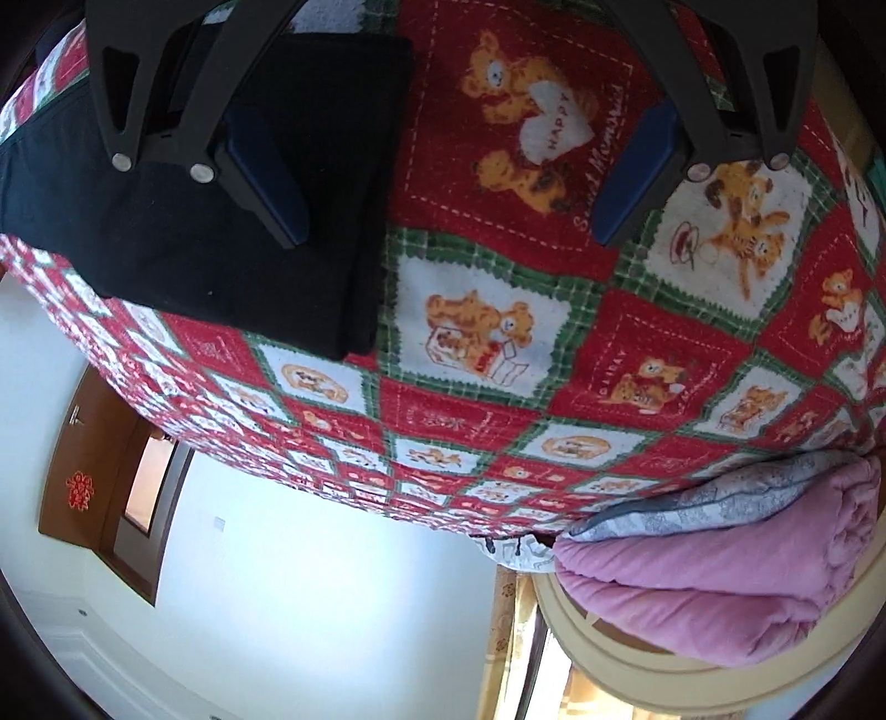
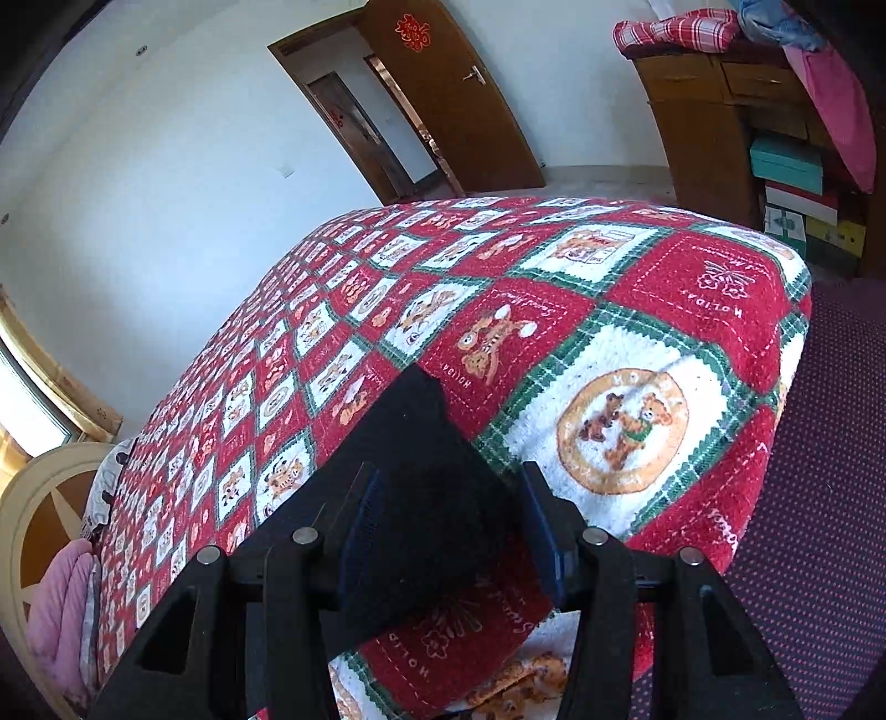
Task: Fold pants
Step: 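Lift the pants leg end with the right tool and carry it toward the waistband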
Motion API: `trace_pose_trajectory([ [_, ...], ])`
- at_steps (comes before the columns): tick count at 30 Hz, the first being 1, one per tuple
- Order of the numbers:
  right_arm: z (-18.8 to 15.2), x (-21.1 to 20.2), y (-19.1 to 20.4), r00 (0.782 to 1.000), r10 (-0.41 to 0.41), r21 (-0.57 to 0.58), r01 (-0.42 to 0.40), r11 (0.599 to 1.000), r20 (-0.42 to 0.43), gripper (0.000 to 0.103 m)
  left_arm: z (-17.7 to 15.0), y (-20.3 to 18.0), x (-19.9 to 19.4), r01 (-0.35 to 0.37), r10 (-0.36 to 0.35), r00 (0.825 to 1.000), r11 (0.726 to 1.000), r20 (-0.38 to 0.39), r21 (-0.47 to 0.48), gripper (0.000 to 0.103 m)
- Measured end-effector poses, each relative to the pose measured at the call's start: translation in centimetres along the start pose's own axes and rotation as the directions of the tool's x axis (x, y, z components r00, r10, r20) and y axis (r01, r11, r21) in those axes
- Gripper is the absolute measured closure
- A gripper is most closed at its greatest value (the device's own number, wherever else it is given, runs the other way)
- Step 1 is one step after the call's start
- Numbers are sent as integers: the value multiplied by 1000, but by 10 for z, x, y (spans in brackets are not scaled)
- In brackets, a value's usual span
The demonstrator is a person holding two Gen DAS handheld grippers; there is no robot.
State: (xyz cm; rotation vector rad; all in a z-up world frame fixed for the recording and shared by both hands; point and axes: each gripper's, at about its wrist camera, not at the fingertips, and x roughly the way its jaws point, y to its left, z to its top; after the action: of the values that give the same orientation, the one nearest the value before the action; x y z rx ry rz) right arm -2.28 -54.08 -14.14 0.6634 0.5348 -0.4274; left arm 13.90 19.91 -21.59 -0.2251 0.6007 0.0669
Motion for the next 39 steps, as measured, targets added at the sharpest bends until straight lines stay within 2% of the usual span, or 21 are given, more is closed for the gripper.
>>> trace_pose_trajectory([
  [4, -2, -11, -14, 999, 36, 100, -36, 994, -3, 53, 1, 2, 0, 7, -7, 1000, 1000, -1, 0, 0],
  [8, -6, -16, -23, 992, 116, 176, -105, 979, -52, 53, -1, 2, 0, 7, -7, 1000, 1000, 11, -1, 0],
  [12, -10, -15, -25, 987, 153, 200, -140, 970, -53, 53, -2, 1, 0, 9, -9, 1000, 1000, 12, 2, 0],
  [14, -10, -13, -24, 981, 190, 207, -182, 961, -22, 53, -2, 0, 0, 10, -10, 1000, 1000, 14, 1, 0],
  [19, -11, 0, -24, 976, 214, 201, -216, 955, 33, 53, -2, 1, 0, 9, -9, 1000, 1000, 13, 1, 0],
  [24, -14, -3, -43, 959, 259, 313, -283, 907, 118, 53, -3, 1, 0, 10, -10, 1000, 1000, 18, 0, 0],
  [29, -16, -1, -29, 973, 205, 266, -225, 937, 103, 53, -2, 1, -1, 8, -8, 1000, 1000, 15, -3, 0],
  [34, -22, -1, -23, 977, 191, 300, -211, 930, 92, 53, -2, 1, -1, 9, -9, 1000, 1000, 20, -4, 0],
  [36, -22, 0, -23, 977, 187, 274, -208, 939, 101, 53, -2, 1, -1, 10, -10, 1000, 1000, 22, -4, 0],
  [37, -20, 5, -24, 975, 189, 266, -215, 940, 118, 60, -2, 1, -1, 10, -10, 1000, 1000, 21, -4, 0],
  [38, -18, 7, -26, 974, 184, 263, -213, 941, 131, 71, -2, 1, -2, 10, -10, 1000, 1000, 20, -4, 0],
  [39, -18, 9, -29, 975, 175, 266, -206, 942, 136, 75, -1, 0, -1, 10, -10, 1000, 1000, 16, -3, 0],
])
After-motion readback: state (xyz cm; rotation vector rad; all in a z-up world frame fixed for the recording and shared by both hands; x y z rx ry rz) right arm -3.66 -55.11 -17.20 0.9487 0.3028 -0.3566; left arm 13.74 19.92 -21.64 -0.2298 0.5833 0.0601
